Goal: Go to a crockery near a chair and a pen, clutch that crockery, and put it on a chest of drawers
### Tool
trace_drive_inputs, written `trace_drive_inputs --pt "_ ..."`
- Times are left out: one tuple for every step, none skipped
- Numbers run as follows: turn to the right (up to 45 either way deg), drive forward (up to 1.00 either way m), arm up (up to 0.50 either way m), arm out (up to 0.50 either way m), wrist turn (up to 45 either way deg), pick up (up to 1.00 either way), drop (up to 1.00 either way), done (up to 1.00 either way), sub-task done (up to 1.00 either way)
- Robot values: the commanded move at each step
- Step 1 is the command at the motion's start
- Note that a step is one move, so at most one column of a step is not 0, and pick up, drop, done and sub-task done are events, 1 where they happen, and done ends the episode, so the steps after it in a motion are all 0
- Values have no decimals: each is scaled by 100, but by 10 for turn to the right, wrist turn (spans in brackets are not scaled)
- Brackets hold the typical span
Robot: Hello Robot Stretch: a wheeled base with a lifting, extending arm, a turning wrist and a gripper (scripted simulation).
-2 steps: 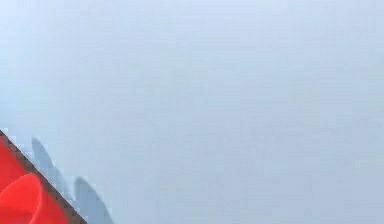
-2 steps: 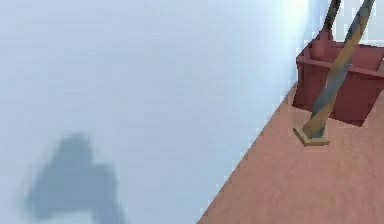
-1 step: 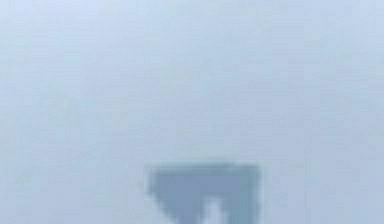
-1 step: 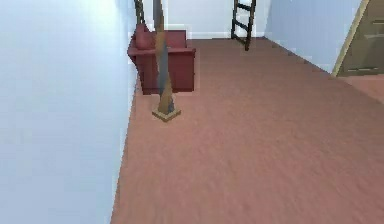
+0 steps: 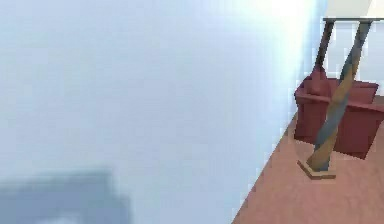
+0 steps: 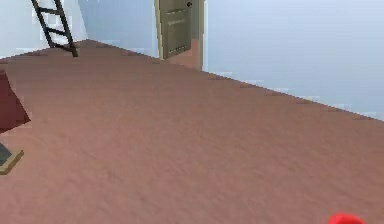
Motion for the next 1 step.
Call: trace_drive_inputs --pt "450 0 0 0 0 0 0 0 0"
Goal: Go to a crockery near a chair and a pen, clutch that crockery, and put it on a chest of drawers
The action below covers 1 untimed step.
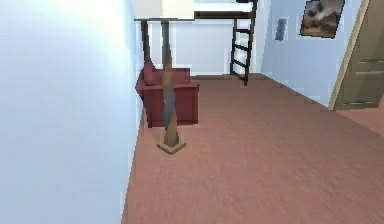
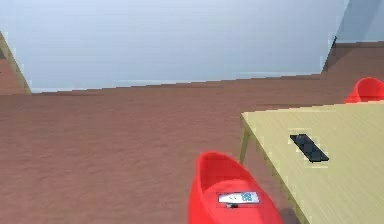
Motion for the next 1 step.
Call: trace_drive_inputs --pt "120 0 0 0 0 0 0 0 0"
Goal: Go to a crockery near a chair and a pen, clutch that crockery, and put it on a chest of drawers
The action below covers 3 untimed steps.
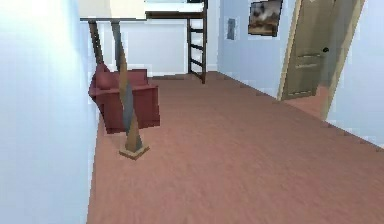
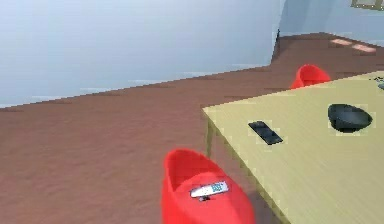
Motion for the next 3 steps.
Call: trace_drive_inputs --pt "0 30 0 0 0 0 0 0 0" --pt "450 0 0 0 0 0 0 0 0" --pt "180 0 0 0 0 0 0 0 0"
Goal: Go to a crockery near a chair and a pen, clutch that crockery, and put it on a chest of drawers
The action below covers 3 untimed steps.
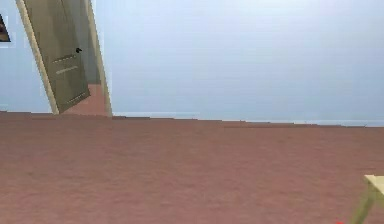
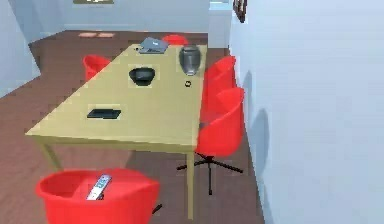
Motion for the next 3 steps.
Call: trace_drive_inputs --pt "0 80 0 0 0 0 0 0 0" --pt "450 0 0 0 0 0 0 0 0" --pt "120 0 0 0 0 0 0 0 0"
